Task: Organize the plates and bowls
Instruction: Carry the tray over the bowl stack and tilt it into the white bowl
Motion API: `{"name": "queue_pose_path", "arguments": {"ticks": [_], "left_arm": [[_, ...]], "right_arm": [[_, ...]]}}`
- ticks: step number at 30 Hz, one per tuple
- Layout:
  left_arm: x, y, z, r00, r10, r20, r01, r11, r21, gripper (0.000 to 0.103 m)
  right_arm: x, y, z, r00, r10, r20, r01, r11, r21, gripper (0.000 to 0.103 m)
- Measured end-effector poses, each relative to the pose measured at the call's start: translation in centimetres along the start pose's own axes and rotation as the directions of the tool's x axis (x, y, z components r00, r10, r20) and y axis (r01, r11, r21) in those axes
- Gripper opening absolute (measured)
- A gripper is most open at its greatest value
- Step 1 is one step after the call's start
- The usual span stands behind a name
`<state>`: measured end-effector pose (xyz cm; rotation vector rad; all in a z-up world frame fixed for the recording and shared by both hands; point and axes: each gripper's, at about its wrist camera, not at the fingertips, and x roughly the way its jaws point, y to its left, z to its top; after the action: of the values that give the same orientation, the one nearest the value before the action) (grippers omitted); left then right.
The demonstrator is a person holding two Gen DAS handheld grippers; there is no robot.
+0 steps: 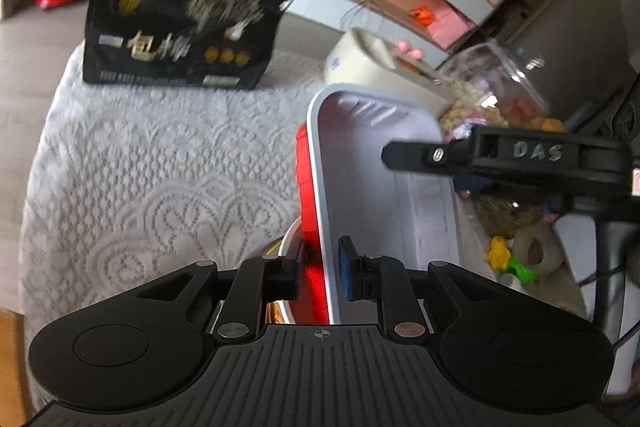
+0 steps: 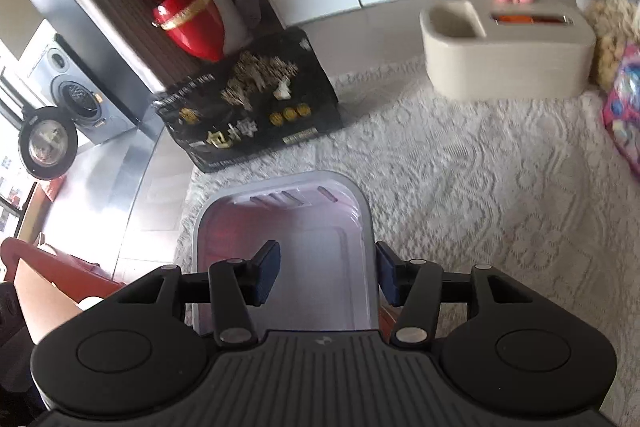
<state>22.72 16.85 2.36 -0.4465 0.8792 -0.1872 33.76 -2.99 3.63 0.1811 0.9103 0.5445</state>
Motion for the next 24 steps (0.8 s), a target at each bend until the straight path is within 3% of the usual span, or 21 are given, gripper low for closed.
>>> {"name": "queue_pose_path", "arguments": {"ticks": [5, 10, 14, 19, 24], "left_arm": [[-3.3, -2.7, -0.7, 1.000, 0.019, -0.002, -0.019, 0.984, 0.177, 0.019], [-3.8, -2.9, -2.5, 0.997, 0.076, -0.009, -0.072, 0.976, 0.207, 0.019], [-3.1, -1.9, -3.8, 0.991, 0.124, -0.057, -0.112, 0.977, 0.183, 0.019], [-3.7, -1.5, -4.5, 0.982, 0.190, -0.022, -0.184, 0.969, 0.166, 0.019], [-4.2, -2.4, -4.5, 0.975, 0.220, -0.015, -0.213, 0.960, 0.181, 0.019]], "right_arm": [[-4.3, 0.4, -1.9, 0.994, 0.090, 0.068, -0.084, 0.993, -0.087, 0.053], [-3.9, 0.0, -4.9, 1.000, 0.018, 0.023, -0.015, 0.990, -0.139, 0.053], [-3.3, -0.5, -5.8, 0.999, -0.033, 0.039, 0.038, 0.992, -0.123, 0.053], [-3.5, 0.0, -7.9, 0.970, -0.204, 0.135, 0.232, 0.943, -0.239, 0.053], [-1.6, -1.5, -9.5, 0.977, -0.214, 0.018, 0.213, 0.952, -0.220, 0.053]]}}
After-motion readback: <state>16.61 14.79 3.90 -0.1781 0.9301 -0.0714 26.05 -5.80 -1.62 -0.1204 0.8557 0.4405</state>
